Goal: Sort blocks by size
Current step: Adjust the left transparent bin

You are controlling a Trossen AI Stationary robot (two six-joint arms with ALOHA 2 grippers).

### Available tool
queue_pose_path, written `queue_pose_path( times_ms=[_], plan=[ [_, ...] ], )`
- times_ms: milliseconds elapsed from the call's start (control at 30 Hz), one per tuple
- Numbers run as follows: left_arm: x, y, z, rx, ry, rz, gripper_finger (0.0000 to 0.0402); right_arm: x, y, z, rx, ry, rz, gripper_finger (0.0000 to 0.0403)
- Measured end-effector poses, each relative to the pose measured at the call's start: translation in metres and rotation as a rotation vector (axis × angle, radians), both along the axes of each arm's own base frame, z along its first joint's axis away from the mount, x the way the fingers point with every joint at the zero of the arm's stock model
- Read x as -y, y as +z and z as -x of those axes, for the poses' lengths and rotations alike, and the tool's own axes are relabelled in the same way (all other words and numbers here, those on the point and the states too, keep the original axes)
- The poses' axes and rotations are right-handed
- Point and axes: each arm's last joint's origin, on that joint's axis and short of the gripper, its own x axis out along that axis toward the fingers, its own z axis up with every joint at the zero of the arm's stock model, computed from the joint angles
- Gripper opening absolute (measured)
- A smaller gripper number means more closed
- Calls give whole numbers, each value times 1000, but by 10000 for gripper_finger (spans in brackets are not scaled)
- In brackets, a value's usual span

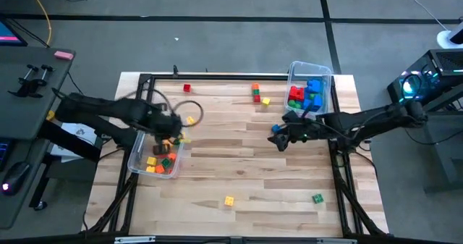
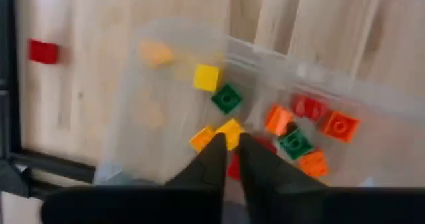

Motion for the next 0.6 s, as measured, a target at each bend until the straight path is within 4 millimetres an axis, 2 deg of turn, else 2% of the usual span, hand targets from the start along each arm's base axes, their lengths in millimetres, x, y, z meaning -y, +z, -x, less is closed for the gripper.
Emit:
queue_pose_path(
  times_ms=[133,267,433,600],
  plan=[
    [-1,-35,-13,-179,-49,-18,8,-6,0,1,31,-9,-11,303],
    [4,-56,-23,-186,-105,100,2,-11,0,1,41,14,-10,303],
    [16,-69,-28,-148,-171,190,0,-16,0,1,43,40,-8,303],
    [25,-70,-34,-76,-210,278,0,-18,0,1,42,57,2,303]
  ],
)
